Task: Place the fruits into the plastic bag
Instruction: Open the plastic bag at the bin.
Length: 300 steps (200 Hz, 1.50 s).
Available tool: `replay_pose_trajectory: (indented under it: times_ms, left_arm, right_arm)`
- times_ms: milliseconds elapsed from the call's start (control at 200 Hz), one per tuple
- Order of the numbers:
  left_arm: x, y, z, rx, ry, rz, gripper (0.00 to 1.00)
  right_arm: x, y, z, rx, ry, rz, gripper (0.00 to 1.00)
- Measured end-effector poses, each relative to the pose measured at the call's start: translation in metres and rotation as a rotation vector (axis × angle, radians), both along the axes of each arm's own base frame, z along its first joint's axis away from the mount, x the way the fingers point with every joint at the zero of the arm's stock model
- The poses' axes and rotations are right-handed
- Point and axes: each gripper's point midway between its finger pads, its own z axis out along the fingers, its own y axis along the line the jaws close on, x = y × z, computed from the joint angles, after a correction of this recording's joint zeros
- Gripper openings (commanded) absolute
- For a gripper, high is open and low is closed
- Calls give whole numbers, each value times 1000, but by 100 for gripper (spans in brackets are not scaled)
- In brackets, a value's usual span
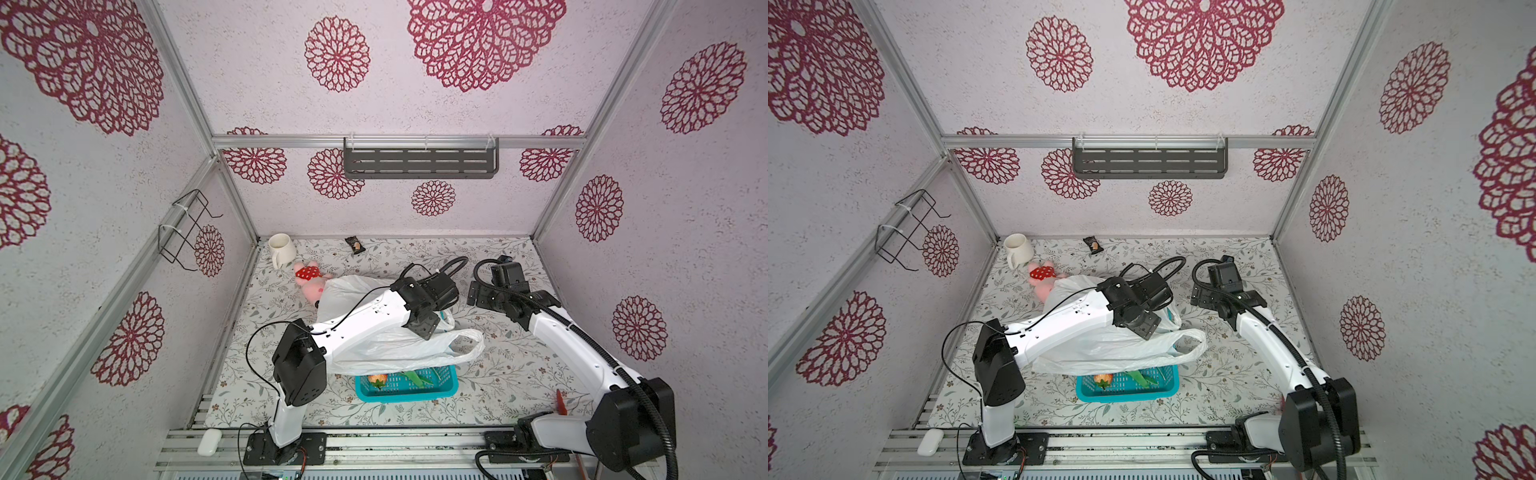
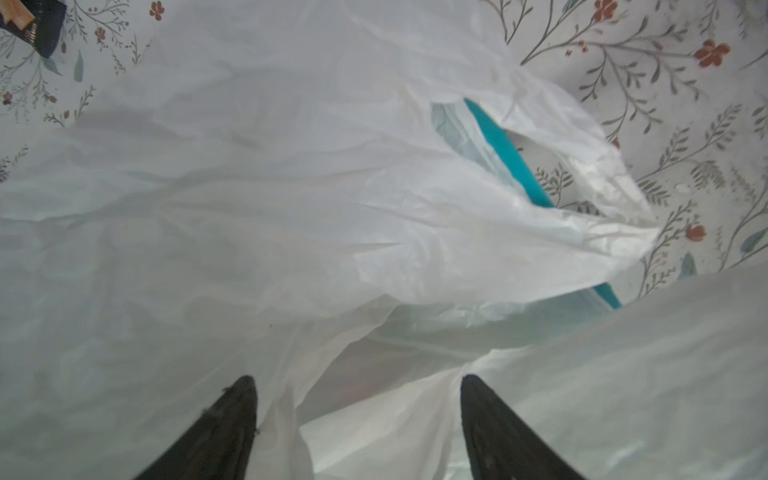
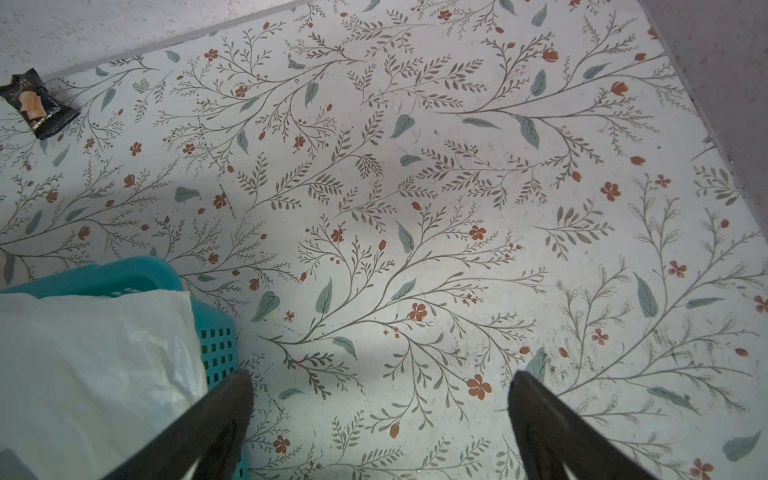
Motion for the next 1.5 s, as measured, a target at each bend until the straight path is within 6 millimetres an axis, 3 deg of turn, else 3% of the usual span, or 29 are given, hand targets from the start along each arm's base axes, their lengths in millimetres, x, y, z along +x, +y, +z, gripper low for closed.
replay_pose_trajectory:
  times_ms: [30, 160, 265, 410, 540, 645, 731, 836, 951, 1056, 1191, 1501]
  left_arm:
    - [-1, 2, -1, 5, 7, 9, 59]
    - [-5, 10, -3, 23, 26, 34, 18]
    - [-4, 17, -2, 16, 24, 48, 0]
    - [2, 36, 11, -86, 22, 95, 0]
    - [17, 54, 45, -283, -23, 144, 0]
    - [22, 54, 74, -397, -74, 119, 0]
    - [21, 47, 89, -461, -103, 75, 0]
    - [19, 46, 91, -523, -102, 52, 0]
    - [26, 61, 90, -604, -97, 79, 0]
    - [32, 74, 98, -666, -120, 94, 0]
    - [32, 70, 114, -724, -148, 59, 0]
    - [32, 64, 121, -764, -148, 27, 0]
  right_arm:
    - [0, 0, 0, 0, -1, 0, 99]
    - [0, 1, 0, 5, 1, 3, 99]
    - [-1, 1, 1, 7, 0, 8, 99]
    - [-3, 5, 6, 24, -8, 36, 98]
    - [-6, 17, 11, 65, -13, 99, 97]
    - [-11, 37, 19, 133, -24, 197, 97]
    - [-15, 58, 34, 199, -63, 289, 97]
    - [-23, 84, 64, 278, -152, 403, 97]
    - [-30, 100, 97, 339, -256, 484, 97]
    - [-32, 107, 112, 372, -304, 526, 96]
    - [-40, 126, 110, 416, -284, 608, 95]
    - [-87, 203, 90, 518, -151, 904, 89]
